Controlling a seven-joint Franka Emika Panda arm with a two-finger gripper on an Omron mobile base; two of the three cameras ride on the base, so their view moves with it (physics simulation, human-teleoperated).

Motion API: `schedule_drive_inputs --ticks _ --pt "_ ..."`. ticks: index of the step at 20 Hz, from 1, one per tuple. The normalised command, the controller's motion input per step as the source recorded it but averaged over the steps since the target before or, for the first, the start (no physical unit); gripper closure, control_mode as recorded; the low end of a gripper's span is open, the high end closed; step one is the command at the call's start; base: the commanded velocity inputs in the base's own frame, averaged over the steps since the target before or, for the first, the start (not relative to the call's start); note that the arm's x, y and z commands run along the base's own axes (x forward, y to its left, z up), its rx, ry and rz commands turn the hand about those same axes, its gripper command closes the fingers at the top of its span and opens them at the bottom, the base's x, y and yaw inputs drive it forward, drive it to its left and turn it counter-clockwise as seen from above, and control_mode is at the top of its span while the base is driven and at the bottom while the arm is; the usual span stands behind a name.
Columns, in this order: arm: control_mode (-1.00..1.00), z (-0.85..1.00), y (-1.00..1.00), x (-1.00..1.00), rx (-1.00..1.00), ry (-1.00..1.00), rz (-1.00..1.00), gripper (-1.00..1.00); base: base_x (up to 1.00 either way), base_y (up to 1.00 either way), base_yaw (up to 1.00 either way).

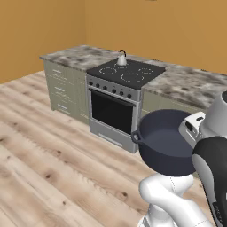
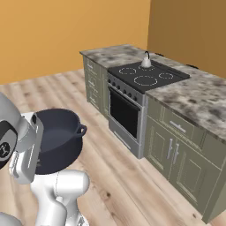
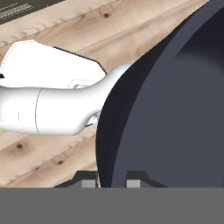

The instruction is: Pick the kettle from the cabinet and place it on a stove burner. Then pick the pot from the counter and place it on another stove burner. Finally, turn both burners on.

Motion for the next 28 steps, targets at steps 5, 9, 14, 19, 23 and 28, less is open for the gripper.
schedule_drive_inputs --ticks 5,9,14,19,23,28 --pt "1.0 0.0 0.0 0.0 0.0 0.0 0.0 1.0 0.15 0.07 -0.35" --pt "1.0 0.0 0.0 0.0 0.0 0.0 0.0 1.0 0.18 0.11 -0.35" --pt "1.0 0.0 0.0 0.0 0.0 0.0 0.0 1.0 0.3 0.31 -0.31" --pt "1.0 0.0 0.0 0.0 0.0 0.0 0.0 1.0 0.32 0.33 -0.3" --pt "1.0 0.0 0.0 0.0 0.0 0.0 0.0 1.0 0.38 0.42 -0.3" --pt "1.0 0.0 0.0 0.0 0.0 0.0 0.0 1.0 0.38 0.39 -0.28"
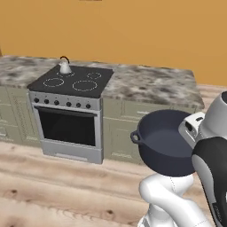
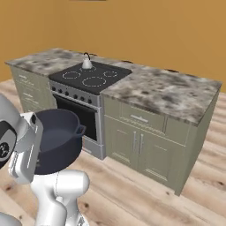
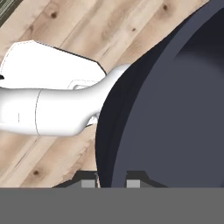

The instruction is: Pick the kettle from the cabinet and place it on a stove burner. Then pick the pot from the counter and place it on another stove burner. Finally, turn both burners on.

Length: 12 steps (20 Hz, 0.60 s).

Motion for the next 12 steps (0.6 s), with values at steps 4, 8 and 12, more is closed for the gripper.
schedule_drive_inputs --ticks 4,8,12 --pt "1.0 0.0 0.0 0.0 0.0 0.0 0.0 1.0 0.38 0.39 -0.27" --pt "1.0 0.0 0.0 0.0 0.0 0.0 0.0 1.0 0.4 0.4 -0.27" --pt "1.0 0.0 0.0 0.0 0.0 0.0 0.0 1.0 0.42 0.41 -0.24"
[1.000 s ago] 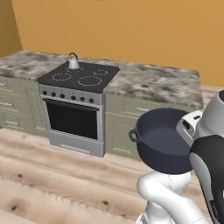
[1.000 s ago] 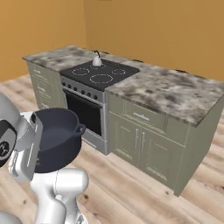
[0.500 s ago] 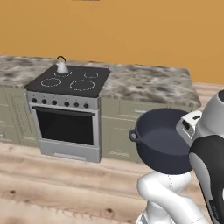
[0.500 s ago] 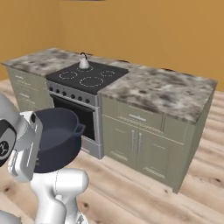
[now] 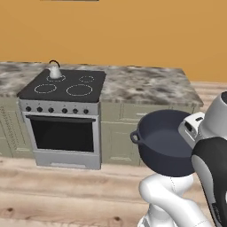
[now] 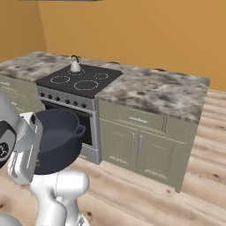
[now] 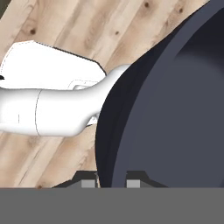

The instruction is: Pick the kettle from the cabinet and place it on a stove burner. Then pick the pot from the counter and place it on another stove burner. Finally, turn both burners on.

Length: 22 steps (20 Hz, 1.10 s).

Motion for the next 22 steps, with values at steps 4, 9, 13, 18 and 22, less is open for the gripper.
schedule_drive_inputs --ticks 4,9,13,18,22 --pt "1.0 0.0 0.0 0.0 0.0 0.0 0.0 1.0 0.45 0.43 -0.23" --pt "1.0 0.0 0.0 0.0 0.0 0.0 0.0 1.0 0.47 0.41 -0.22" --pt "1.0 0.0 0.0 0.0 0.0 0.0 0.0 1.0 0.49 0.37 -0.22" --pt "1.0 0.0 0.0 0.0 0.0 0.0 0.0 1.0 0.48 0.34 -0.22" --pt "1.0 0.0 0.0 0.0 0.0 0.0 0.0 1.0 0.51 0.31 -0.21"
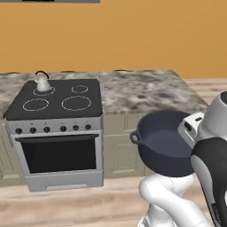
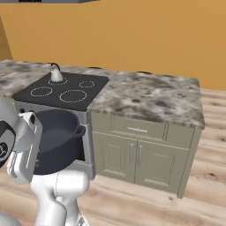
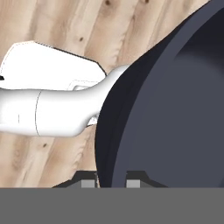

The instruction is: Pick the kettle from the cabinet and place it on a stove burner. Then pick the pot from the counter and place it on another stove burner. Finally, turn both burners on.

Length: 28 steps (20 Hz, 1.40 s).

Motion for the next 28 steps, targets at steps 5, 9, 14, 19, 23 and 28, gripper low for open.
schedule_drive_inputs --ticks 5,9,14,19,23,28 --pt "1.0 0.0 0.0 0.0 0.0 0.0 0.0 1.0 0.49 0.3 -0.21" --pt "1.0 0.0 0.0 0.0 0.0 0.0 0.0 1.0 0.48 0.32 -0.21" --pt "1.0 0.0 0.0 0.0 0.0 0.0 0.0 1.0 0.45 0.3 -0.2" --pt "1.0 0.0 0.0 0.0 0.0 0.0 0.0 1.0 0.52 0.38 -0.19" --pt "1.0 0.0 0.0 0.0 0.0 0.0 0.0 1.0 0.49 0.38 -0.18" --pt "1.0 0.0 0.0 0.0 0.0 0.0 0.0 1.0 0.57 0.41 -0.19"
